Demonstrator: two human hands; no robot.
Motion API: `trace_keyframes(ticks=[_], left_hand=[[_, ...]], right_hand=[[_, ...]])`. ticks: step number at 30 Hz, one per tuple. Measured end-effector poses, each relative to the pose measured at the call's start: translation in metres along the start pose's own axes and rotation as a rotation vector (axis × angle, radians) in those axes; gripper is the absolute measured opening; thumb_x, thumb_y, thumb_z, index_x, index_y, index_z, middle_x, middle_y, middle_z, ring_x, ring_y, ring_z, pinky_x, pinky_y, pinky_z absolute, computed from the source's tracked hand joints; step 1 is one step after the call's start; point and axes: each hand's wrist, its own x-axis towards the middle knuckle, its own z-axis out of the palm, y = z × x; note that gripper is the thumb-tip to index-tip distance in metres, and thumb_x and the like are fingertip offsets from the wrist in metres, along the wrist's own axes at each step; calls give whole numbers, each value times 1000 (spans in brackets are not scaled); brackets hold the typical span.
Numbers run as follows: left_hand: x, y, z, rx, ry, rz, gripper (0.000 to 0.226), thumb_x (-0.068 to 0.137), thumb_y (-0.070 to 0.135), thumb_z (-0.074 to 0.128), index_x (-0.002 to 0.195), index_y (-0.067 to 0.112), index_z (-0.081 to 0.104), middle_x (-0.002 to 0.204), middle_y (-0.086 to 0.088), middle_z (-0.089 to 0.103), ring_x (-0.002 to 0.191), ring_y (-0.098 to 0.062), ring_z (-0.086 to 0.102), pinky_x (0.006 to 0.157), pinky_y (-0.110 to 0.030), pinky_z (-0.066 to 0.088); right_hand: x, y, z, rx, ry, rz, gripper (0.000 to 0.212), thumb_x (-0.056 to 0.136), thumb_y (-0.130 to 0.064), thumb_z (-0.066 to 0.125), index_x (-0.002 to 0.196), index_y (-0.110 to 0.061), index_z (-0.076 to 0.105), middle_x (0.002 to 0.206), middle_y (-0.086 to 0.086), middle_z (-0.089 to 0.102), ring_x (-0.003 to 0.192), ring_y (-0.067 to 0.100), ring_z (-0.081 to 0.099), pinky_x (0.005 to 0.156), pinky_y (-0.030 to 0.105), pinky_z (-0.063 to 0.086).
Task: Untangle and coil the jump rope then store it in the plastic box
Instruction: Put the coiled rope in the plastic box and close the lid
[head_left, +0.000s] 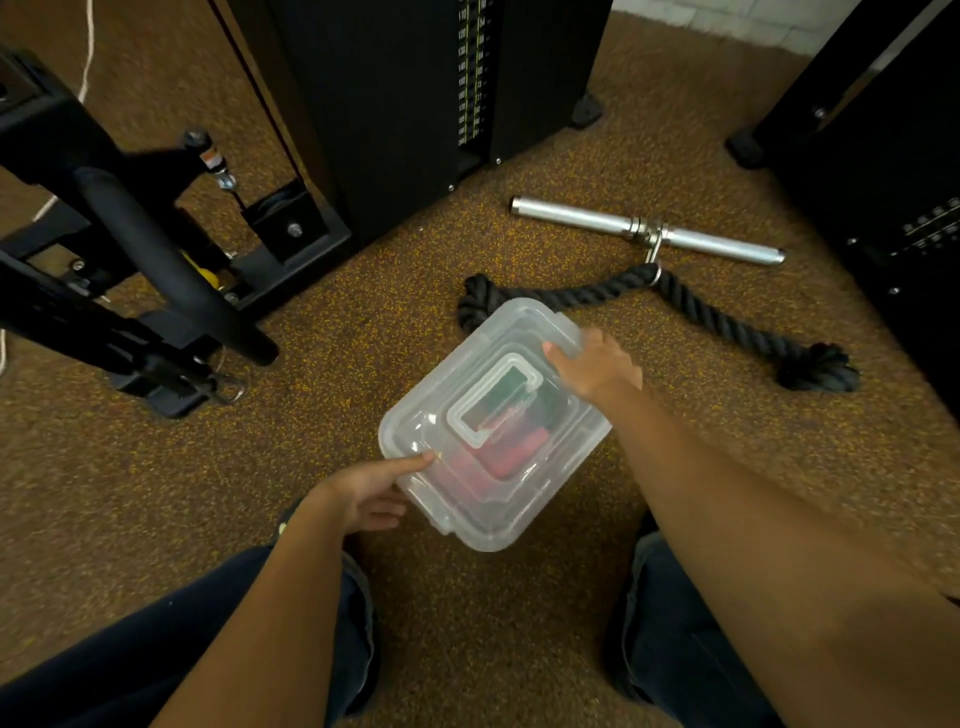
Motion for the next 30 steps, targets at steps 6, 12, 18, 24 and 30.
trace_keyframes(ticks=[6, 12, 18, 24, 30], left_hand=[[0, 11, 13, -158, 95, 193, 48, 84, 27, 63, 124, 2, 52, 120, -10, 60, 103, -22, 55, 96, -34, 38], [6, 16, 7, -169, 132, 252, 36, 84, 29, 63, 115, 12, 59, 107, -11, 68, 95, -28, 65, 91, -43, 50], [7, 14, -1, -218, 96, 306, 35, 86, 29, 60, 117, 13, 56, 103, -10, 67, 88, -25, 66, 69, -35, 52], [15, 5, -3, -301, 157, 249, 74, 68, 45, 75, 127, 14, 44, 119, -8, 60, 96, -26, 63, 72, -38, 52], [14, 6, 5, -58, 549, 344, 83, 68, 47, 75, 132, 5, 45, 138, -12, 26, 120, -34, 45, 101, -46, 42]], right_hand=[[-29, 23, 14, 114, 11, 189, 78, 91, -60, 30, 145, -5, 14, 148, 20, 28, 132, 39, 35, 103, 49, 35], [-47, 33, 21, 260, -40, 281, 80, 91, -54, 38, 144, -1, 10, 147, 23, 26, 131, 41, 36, 100, 47, 38], [-54, 52, 29, 514, -165, 389, 97, 77, -63, 57, 145, -10, 13, 145, 19, 34, 122, 41, 48, 79, 45, 54], [-57, 81, 38, 856, -363, 455, 111, 51, -73, 71, 139, -19, 30, 130, 10, 53, 107, 29, 57, 85, 41, 52], [-61, 79, 36, 961, -443, 295, 68, 71, -55, 67, 126, -17, 55, 120, 6, 64, 110, 24, 59, 105, 45, 40]])
